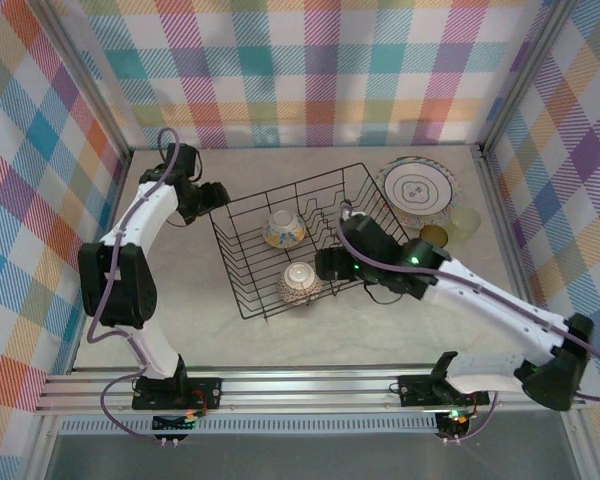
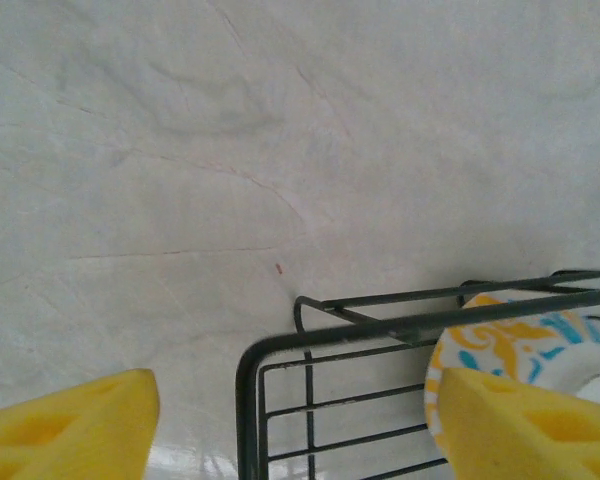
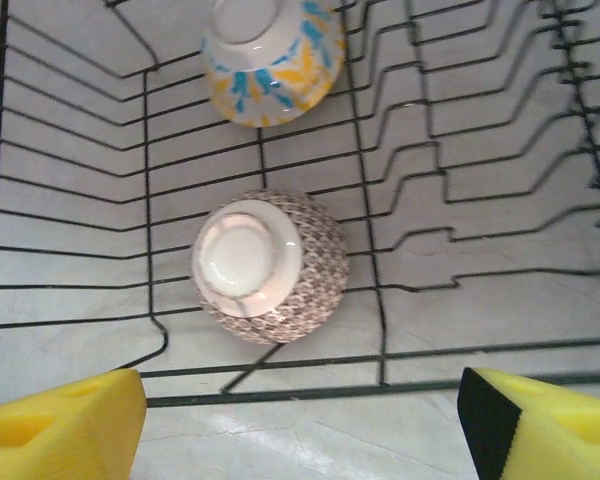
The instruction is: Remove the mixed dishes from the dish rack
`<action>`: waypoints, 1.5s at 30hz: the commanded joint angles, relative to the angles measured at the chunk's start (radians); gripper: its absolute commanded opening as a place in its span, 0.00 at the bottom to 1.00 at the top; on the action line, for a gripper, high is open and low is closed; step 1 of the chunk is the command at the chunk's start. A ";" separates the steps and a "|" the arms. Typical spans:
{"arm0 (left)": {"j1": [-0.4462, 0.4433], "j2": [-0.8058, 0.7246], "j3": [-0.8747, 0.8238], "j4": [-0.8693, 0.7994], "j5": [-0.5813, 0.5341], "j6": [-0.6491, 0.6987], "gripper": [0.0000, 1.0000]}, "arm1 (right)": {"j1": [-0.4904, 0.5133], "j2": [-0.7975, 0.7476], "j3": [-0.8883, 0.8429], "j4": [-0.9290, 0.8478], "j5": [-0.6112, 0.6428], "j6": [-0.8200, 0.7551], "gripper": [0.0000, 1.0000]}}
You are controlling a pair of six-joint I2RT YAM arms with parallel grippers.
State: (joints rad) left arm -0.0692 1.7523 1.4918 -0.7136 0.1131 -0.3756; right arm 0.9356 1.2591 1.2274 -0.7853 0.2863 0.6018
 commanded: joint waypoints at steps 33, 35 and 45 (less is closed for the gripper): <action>-0.291 -0.471 -0.440 0.054 0.308 -0.035 0.88 | -0.108 0.598 0.270 -0.057 -0.259 -0.198 0.33; -0.293 -0.467 -0.448 0.060 0.305 -0.038 0.88 | -0.117 0.616 0.289 -0.054 -0.257 -0.192 0.30; -0.296 -0.436 -0.459 0.093 0.296 -0.055 0.89 | -0.163 0.701 0.392 -0.034 -0.261 -0.173 0.22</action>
State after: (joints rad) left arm -0.3580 1.3045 1.0374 -0.6456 0.4030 -0.4133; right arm 0.7815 1.9327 1.5913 -0.8204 0.0246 0.4103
